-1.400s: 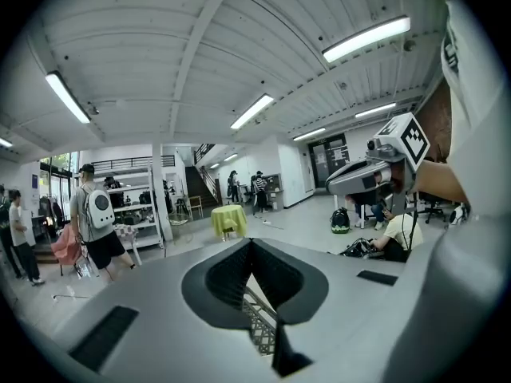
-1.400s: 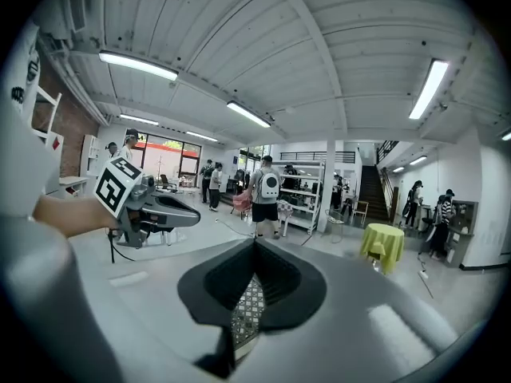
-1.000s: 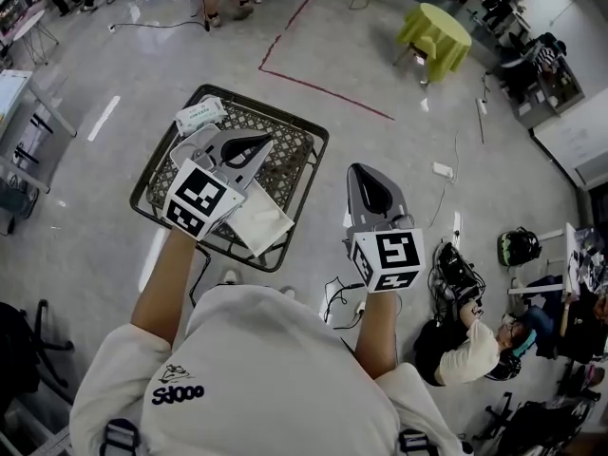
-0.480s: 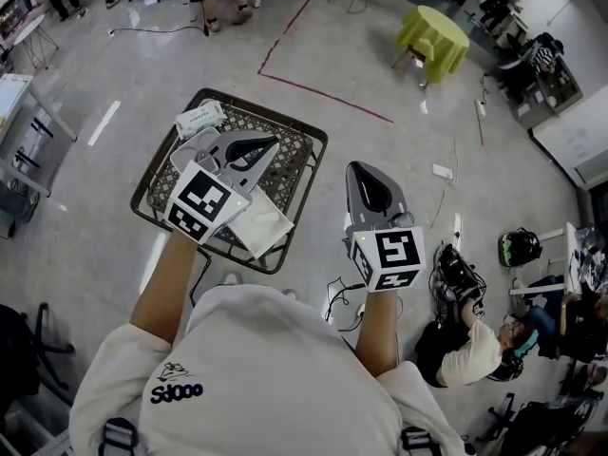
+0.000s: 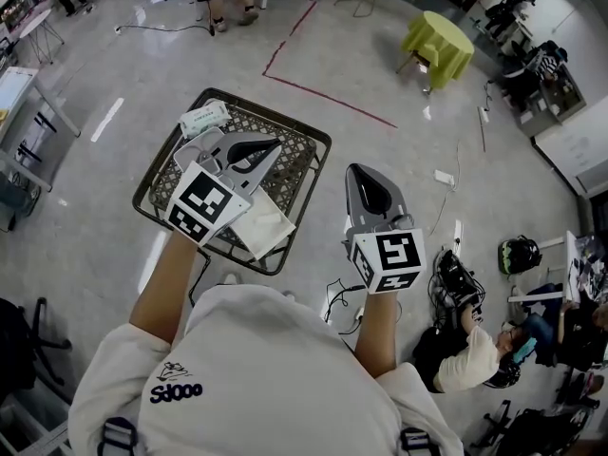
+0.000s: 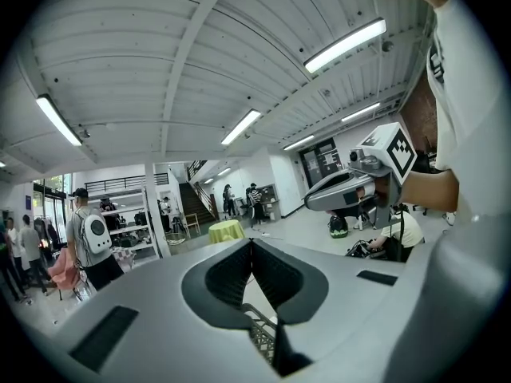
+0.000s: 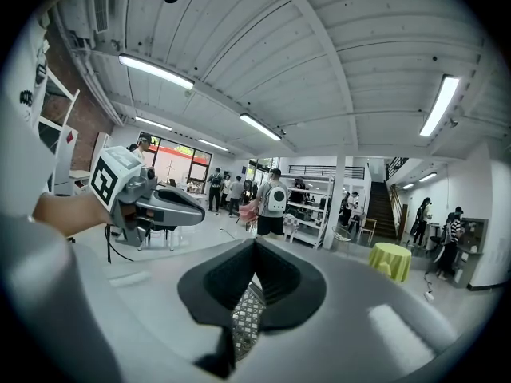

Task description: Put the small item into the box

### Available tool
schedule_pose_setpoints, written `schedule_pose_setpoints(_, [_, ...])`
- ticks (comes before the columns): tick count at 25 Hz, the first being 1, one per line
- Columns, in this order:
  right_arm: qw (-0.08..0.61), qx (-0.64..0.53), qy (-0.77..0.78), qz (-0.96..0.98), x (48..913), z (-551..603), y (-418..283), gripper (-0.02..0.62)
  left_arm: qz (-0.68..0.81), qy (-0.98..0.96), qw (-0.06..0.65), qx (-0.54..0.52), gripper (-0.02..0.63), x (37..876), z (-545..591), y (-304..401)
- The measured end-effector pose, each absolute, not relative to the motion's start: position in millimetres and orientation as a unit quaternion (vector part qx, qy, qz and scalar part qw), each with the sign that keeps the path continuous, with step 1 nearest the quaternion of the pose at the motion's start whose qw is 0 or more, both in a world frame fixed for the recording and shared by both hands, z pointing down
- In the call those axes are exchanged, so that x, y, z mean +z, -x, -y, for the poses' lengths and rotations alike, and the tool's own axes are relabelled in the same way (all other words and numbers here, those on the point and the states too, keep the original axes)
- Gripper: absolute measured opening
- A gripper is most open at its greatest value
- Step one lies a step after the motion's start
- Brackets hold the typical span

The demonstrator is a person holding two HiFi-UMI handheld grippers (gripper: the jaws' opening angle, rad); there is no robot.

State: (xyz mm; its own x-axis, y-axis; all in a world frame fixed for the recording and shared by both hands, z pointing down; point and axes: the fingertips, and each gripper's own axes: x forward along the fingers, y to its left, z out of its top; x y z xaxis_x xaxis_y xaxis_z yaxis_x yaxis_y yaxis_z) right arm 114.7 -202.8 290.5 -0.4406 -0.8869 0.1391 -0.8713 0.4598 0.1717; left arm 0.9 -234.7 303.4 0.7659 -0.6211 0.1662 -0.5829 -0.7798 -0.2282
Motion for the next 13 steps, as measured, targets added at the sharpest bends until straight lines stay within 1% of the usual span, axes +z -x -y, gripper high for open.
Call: schedule_pose_setpoints(13, [0.09,-0.022,-0.508,0.857,294.4,200.0,-106.1,0.009,-0.321,0.936,0.077,-0.121,0.006,308.3,229.8,5.3])
